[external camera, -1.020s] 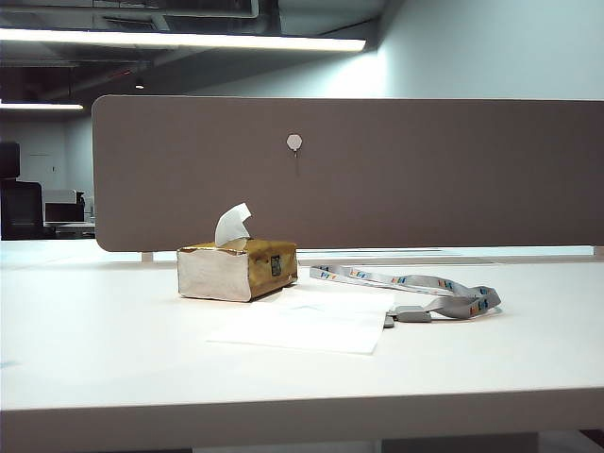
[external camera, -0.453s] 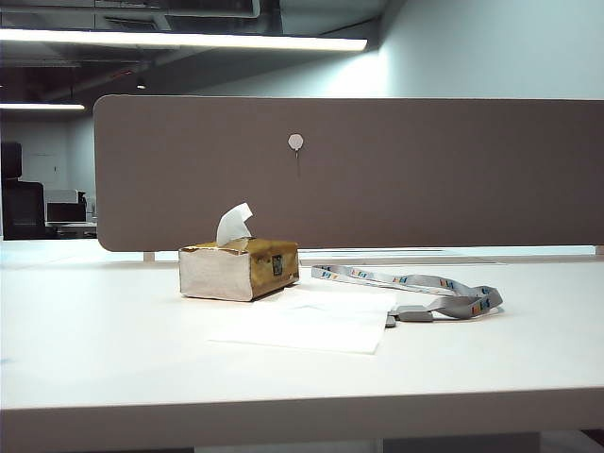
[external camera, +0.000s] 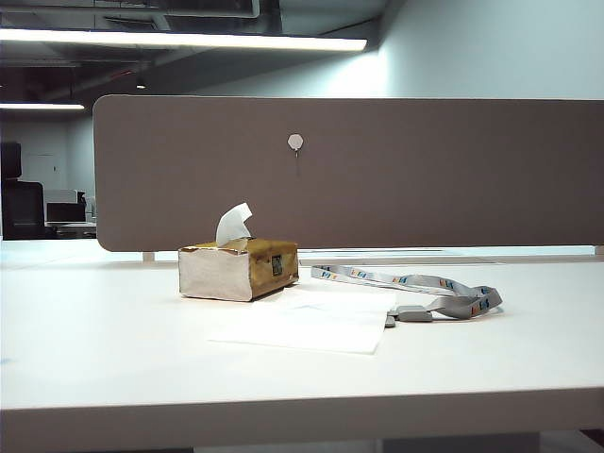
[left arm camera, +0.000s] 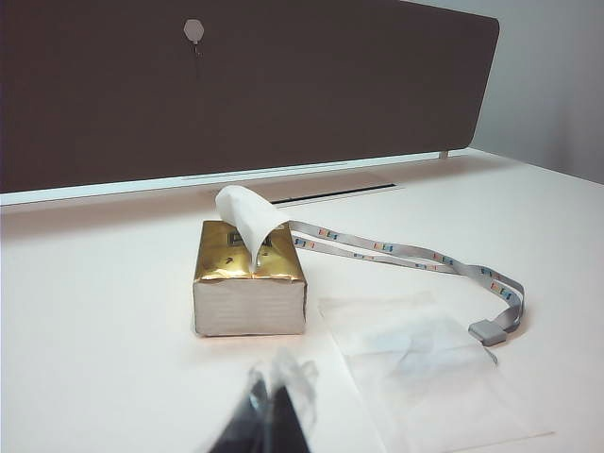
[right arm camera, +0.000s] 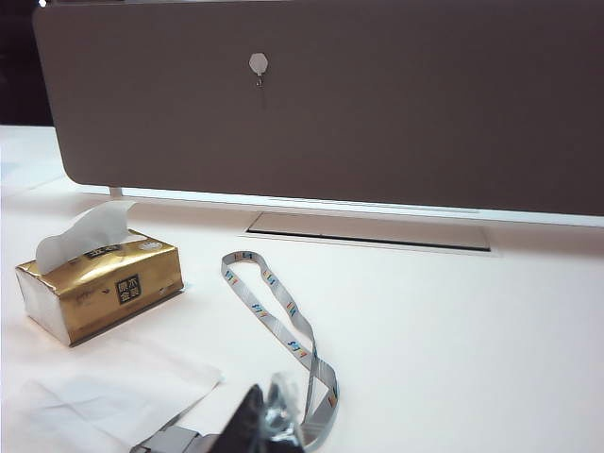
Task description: Pull out a tissue from the tissue box and use it to cover the ID card on the tabletop.
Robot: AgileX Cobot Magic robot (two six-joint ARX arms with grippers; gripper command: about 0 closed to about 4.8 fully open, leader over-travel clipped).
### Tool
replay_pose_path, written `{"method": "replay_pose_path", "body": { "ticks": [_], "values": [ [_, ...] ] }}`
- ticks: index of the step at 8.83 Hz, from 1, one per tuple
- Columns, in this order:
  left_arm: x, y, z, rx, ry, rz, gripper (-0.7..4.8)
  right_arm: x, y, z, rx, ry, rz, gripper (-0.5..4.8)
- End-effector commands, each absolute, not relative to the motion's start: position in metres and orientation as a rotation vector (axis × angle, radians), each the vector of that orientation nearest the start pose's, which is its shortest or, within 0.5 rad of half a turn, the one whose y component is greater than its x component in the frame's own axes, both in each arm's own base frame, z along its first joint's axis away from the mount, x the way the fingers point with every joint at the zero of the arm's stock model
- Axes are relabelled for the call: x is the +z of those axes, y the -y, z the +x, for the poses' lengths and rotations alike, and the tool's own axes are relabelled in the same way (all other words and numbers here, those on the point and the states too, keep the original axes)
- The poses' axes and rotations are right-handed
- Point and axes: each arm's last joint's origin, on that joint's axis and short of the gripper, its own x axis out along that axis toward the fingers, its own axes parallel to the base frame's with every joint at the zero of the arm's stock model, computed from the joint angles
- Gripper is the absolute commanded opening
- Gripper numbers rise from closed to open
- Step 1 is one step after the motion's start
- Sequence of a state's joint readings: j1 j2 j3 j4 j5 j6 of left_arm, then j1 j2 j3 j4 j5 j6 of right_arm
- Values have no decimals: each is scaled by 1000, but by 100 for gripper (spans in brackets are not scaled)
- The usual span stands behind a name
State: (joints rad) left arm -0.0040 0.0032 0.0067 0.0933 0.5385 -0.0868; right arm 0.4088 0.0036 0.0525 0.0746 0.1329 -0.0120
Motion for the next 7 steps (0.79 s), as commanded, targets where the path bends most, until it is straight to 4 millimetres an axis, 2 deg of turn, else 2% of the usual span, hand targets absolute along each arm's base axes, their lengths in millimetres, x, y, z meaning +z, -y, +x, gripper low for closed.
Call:
{"method": "replay_pose_path", "body": {
  "ticks": [1, 2, 3, 4, 6, 7],
  "values": [
    [177, 15, 93, -545, 86, -54, -6, 179, -19, 94, 157, 143, 55, -4],
    [177, 15, 93, -544, 87, -54, -5, 179, -17, 95, 137, 146, 54, -4],
    [177, 15, 93, -517, 88, -56, -5, 183, 3, 96, 52, 183, 71, -5],
    [177, 15, 93, -517, 88, -56, -6, 190, -3, 93, 249, 253, 58, -5],
    [177, 15, 93, -517, 88, -56, -5, 191, -13, 92, 320, 265, 50, -5],
    [177, 15, 93, -517, 88, -56, -6, 191, -12, 93, 288, 264, 55, -5]
  ]
}}
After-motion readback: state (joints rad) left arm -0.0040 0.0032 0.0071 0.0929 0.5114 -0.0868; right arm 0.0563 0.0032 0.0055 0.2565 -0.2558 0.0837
